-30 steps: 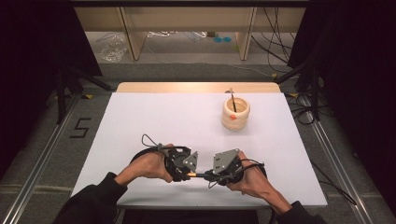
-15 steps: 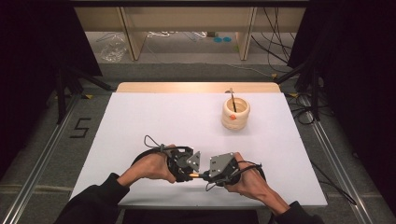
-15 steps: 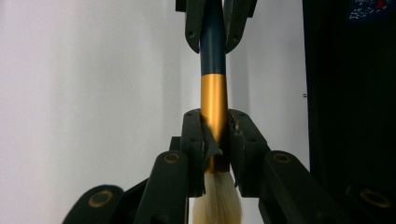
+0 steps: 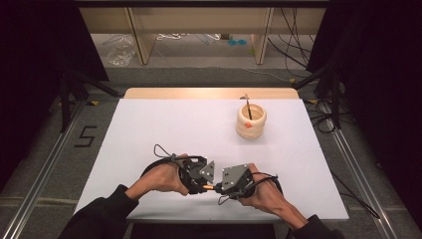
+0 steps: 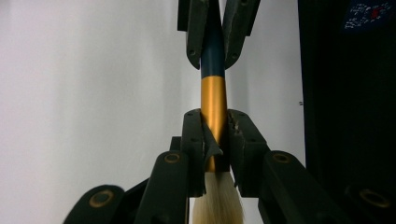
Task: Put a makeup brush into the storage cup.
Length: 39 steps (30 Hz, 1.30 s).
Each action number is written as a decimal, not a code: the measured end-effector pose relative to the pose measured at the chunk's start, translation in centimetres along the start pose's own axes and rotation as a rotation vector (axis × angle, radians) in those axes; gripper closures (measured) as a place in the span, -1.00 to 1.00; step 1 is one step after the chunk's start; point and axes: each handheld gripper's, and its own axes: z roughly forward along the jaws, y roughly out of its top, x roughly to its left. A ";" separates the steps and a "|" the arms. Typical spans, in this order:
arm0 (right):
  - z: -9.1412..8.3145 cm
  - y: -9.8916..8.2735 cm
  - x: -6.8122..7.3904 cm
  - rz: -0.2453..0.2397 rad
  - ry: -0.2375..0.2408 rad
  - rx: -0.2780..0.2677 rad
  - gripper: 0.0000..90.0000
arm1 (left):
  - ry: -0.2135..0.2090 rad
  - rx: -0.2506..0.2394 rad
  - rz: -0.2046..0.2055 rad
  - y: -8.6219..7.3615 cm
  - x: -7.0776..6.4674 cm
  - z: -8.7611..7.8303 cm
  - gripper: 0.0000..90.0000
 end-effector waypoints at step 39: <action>0.4 0.2 0.3 -0.018 -0.010 0.024 0.77 | -0.001 -0.005 0.000 0.4 -0.2 0.1 0.72</action>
